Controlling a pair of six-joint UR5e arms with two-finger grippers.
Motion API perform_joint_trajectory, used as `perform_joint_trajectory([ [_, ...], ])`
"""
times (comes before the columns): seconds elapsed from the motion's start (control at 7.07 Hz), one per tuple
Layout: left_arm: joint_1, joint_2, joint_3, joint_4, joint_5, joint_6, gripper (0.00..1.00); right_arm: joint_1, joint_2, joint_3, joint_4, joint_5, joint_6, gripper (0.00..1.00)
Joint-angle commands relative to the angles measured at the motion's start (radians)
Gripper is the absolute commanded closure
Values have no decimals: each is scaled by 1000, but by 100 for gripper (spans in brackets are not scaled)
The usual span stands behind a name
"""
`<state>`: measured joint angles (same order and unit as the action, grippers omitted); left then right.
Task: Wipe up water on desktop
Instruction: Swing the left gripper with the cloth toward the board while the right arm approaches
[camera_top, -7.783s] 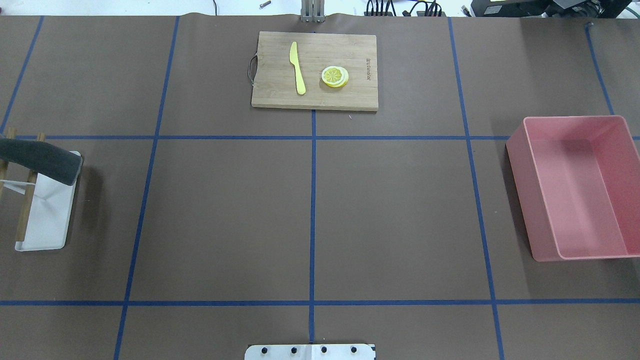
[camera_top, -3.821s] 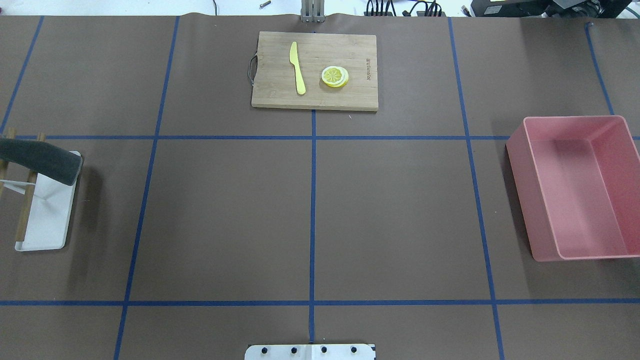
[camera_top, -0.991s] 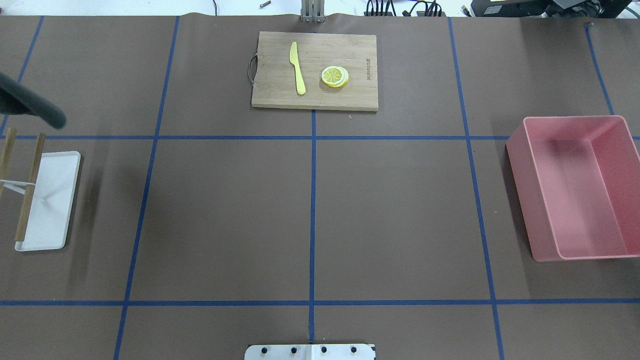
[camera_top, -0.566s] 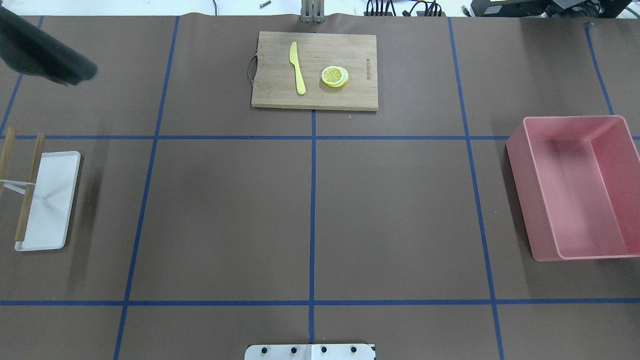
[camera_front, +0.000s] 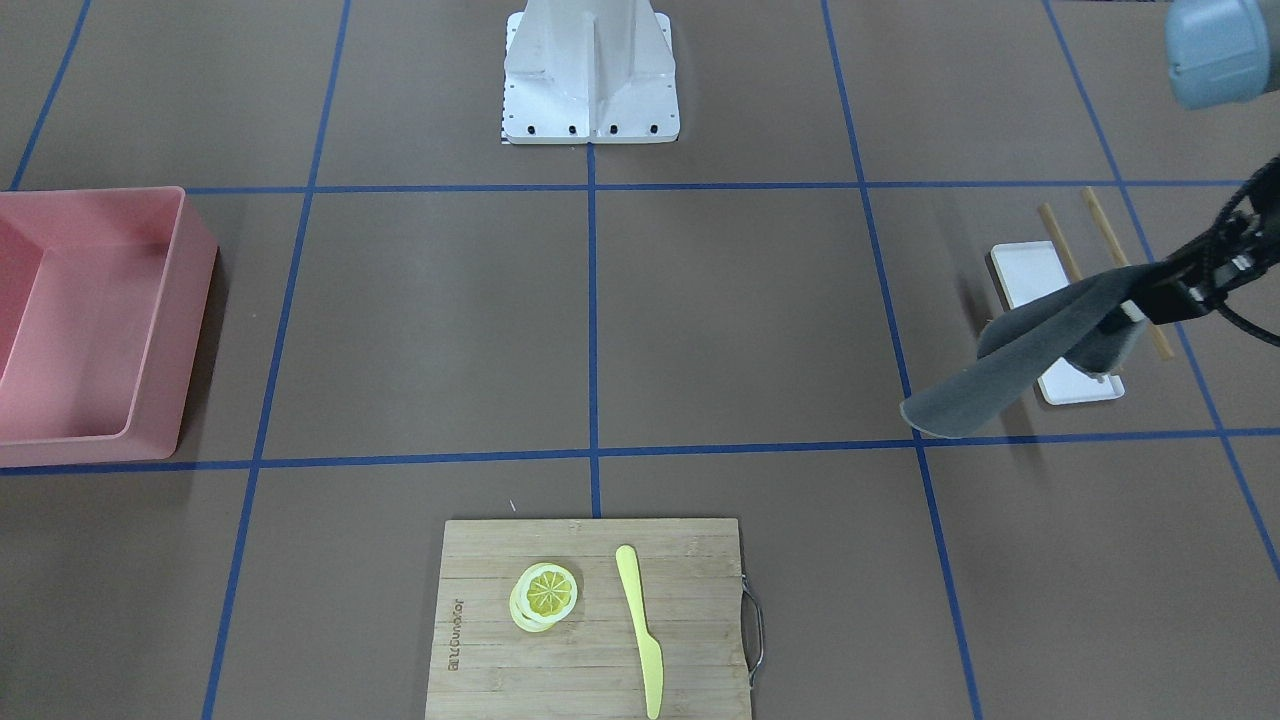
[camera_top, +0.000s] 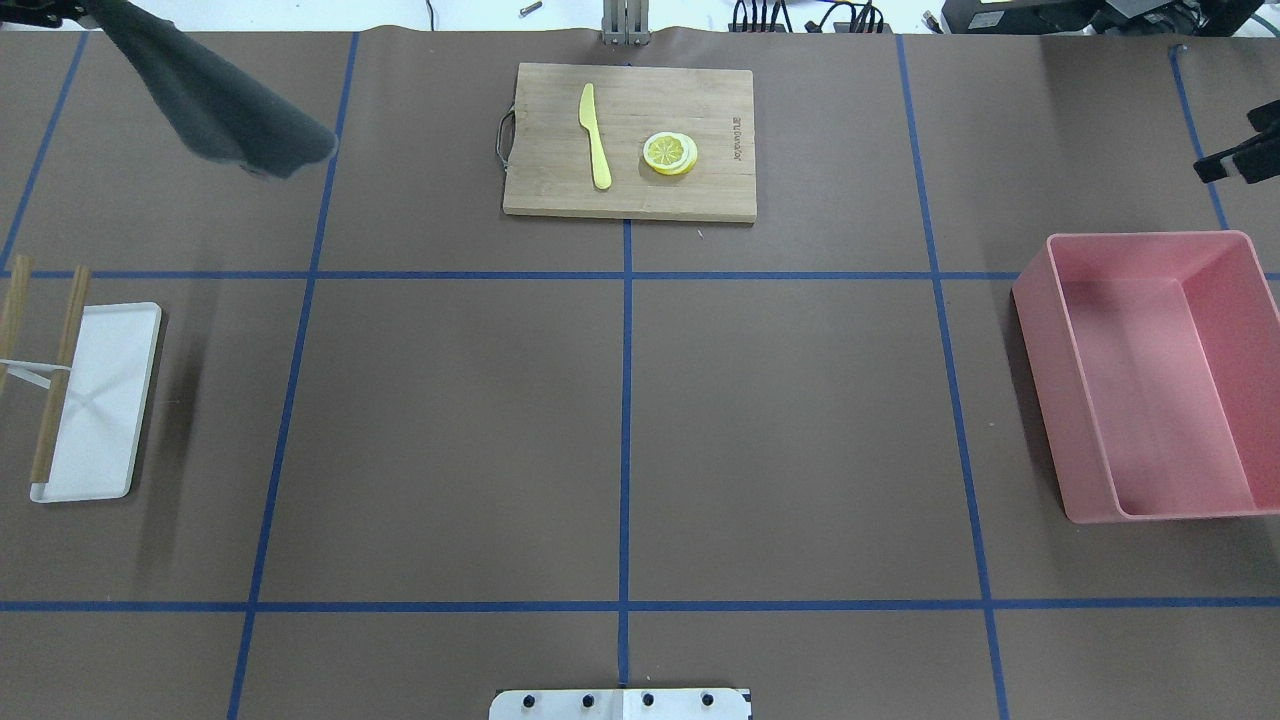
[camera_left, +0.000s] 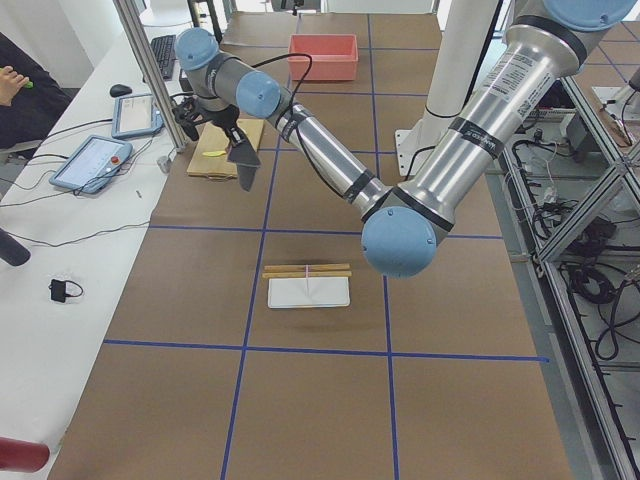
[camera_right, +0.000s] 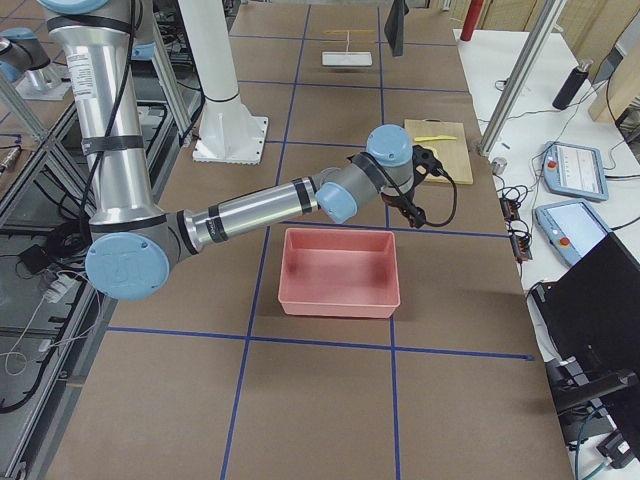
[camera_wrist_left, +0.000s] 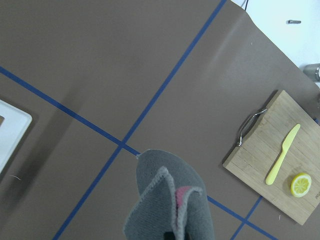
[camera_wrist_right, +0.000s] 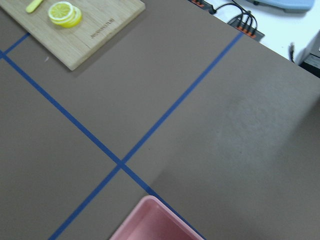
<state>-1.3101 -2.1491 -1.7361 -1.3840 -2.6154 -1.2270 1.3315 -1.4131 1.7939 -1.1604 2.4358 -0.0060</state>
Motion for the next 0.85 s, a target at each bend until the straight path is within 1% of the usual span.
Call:
perform_joint_trajectory([
  [0.0, 72, -21, -17, -96, 8, -174, 100, -147, 158, 24, 18, -20, 196, 0],
  [0.14, 110, -58, -14, -99, 9, -240, 100, -214, 233, 24, 24, -99, 283, 0],
  [0.28, 156, -104, -11, -99, 47, -306, 100, -288, 271, 27, 31, -153, 306, 0],
  [0.42, 214, -138, -8, -99, 95, -348, 100, -322, 299, 35, 33, -156, 310, 0],
  [0.57, 250, -146, -3, -108, 113, -370, 100, -342, 304, 63, 33, -161, 311, 0],
  [0.71, 294, -149, 27, -187, 150, -399, 100, -365, 306, 73, 44, -168, 310, 0],
])
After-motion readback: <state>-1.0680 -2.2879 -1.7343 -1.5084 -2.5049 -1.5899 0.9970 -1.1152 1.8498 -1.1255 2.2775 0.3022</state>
